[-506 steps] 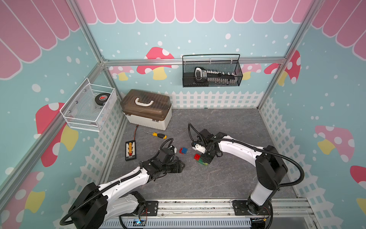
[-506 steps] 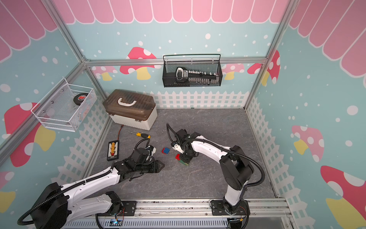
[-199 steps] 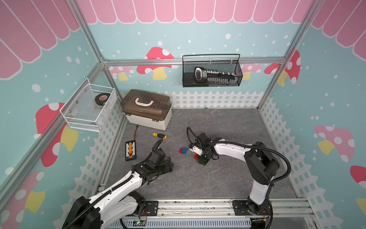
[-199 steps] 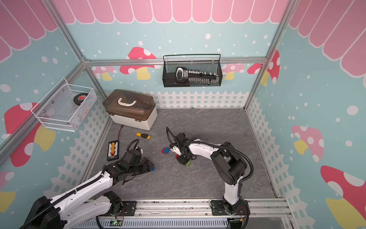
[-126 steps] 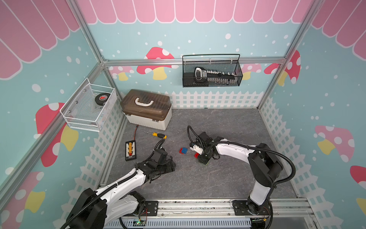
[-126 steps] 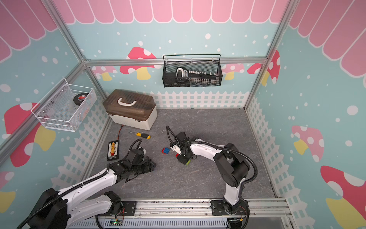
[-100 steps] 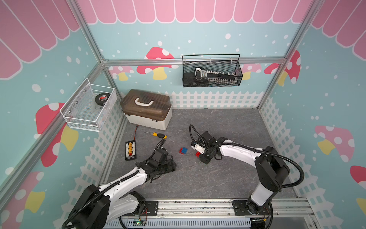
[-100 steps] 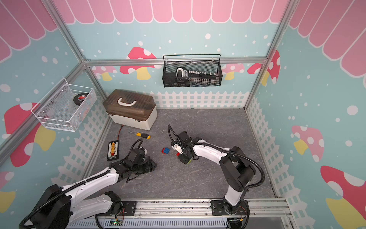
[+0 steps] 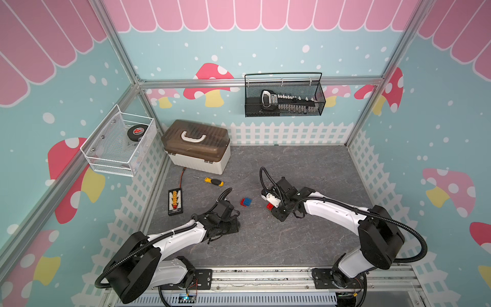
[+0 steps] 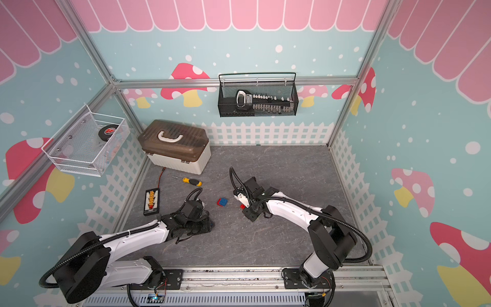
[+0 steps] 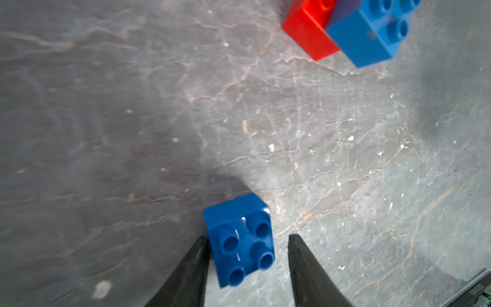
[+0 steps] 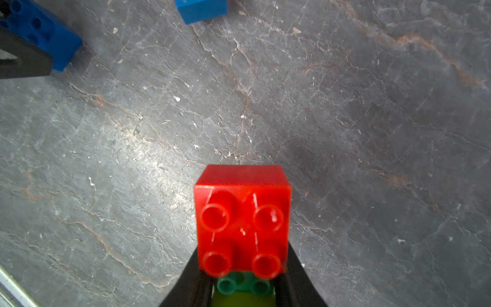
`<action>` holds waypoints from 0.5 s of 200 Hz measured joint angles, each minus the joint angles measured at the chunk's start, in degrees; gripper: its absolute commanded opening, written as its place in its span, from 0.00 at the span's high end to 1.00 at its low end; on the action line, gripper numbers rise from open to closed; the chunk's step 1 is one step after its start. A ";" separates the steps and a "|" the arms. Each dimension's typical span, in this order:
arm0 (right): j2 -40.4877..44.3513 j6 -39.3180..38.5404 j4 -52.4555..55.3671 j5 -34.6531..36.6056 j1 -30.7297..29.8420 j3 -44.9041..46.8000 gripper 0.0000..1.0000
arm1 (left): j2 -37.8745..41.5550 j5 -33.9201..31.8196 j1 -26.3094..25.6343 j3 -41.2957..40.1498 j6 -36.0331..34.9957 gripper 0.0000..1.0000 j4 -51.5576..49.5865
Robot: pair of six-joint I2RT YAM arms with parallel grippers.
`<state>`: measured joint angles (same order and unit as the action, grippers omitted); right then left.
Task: Assemble the letter y with lego
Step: Move the lego brick at the center of the board.
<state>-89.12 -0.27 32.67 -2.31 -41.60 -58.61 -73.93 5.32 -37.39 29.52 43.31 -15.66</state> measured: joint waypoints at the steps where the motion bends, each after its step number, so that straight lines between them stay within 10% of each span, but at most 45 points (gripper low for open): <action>1: 0.09 0.07 -0.04 0.02 0.02 0.07 0.69 | -0.20 0.00 -0.07 0.11 0.02 0.55 0.09; 100: 7.76 2.10 -0.87 2.29 1.27 3.02 0.69 | -14.75 0.48 -5.53 12.68 -0.31 0.58 1.62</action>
<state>-81.36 1.83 31.79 -0.01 -40.34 -55.59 -88.68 5.80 -42.92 42.19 43.00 -14.04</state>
